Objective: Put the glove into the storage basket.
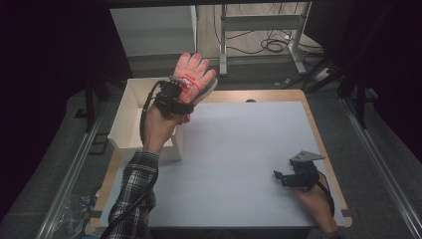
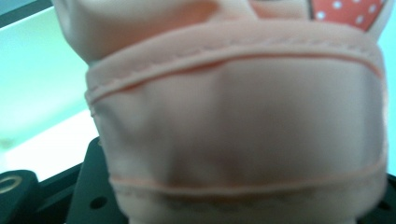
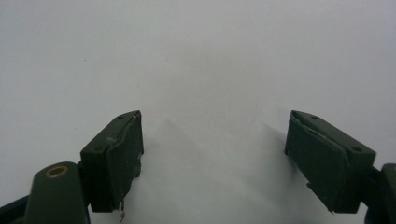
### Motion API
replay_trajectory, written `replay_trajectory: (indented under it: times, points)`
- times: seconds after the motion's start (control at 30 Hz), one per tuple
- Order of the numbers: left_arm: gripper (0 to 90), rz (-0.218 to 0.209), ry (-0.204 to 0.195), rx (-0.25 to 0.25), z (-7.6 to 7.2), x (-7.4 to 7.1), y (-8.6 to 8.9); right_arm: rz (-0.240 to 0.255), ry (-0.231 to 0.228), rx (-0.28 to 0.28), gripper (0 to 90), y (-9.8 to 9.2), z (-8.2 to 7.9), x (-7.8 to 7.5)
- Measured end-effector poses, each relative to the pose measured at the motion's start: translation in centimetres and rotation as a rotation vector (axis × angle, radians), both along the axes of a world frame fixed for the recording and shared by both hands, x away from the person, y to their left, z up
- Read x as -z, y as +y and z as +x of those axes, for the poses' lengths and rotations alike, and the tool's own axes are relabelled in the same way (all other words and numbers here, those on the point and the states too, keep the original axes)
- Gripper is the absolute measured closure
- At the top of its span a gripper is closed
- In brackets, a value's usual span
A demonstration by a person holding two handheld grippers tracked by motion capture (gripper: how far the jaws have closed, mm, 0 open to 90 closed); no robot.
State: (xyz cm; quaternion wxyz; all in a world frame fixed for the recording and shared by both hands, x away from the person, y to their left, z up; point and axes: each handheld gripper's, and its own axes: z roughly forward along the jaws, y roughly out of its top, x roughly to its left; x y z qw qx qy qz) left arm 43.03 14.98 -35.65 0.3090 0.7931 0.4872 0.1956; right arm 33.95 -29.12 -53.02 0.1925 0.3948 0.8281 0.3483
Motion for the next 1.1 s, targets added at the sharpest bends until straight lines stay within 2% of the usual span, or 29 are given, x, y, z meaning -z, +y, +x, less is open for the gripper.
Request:
replay_trajectory:
  times: [0.13,0.6,0.87,1.1]
  points:
    - [43.6,-0.013,-0.006,-0.042,-0.1,0.1,1.5,-0.001,0.000,0.000,19.6,0.0,0.0,0.0]
    - [42.7,0.003,-0.007,-0.179,-0.2,1.5,5.7,-0.004,-0.002,0.001,19.6,0.0,0.0,0.0]
    - [42.1,-0.001,0.023,-0.239,0.1,3.4,7.3,-0.004,-0.001,0.001,19.6,0.0,0.0,0.0]
    - [41.6,-0.005,0.043,-0.271,0.8,5.5,7.7,-0.004,-0.002,0.001,19.6,0.0,0.0,0.0]
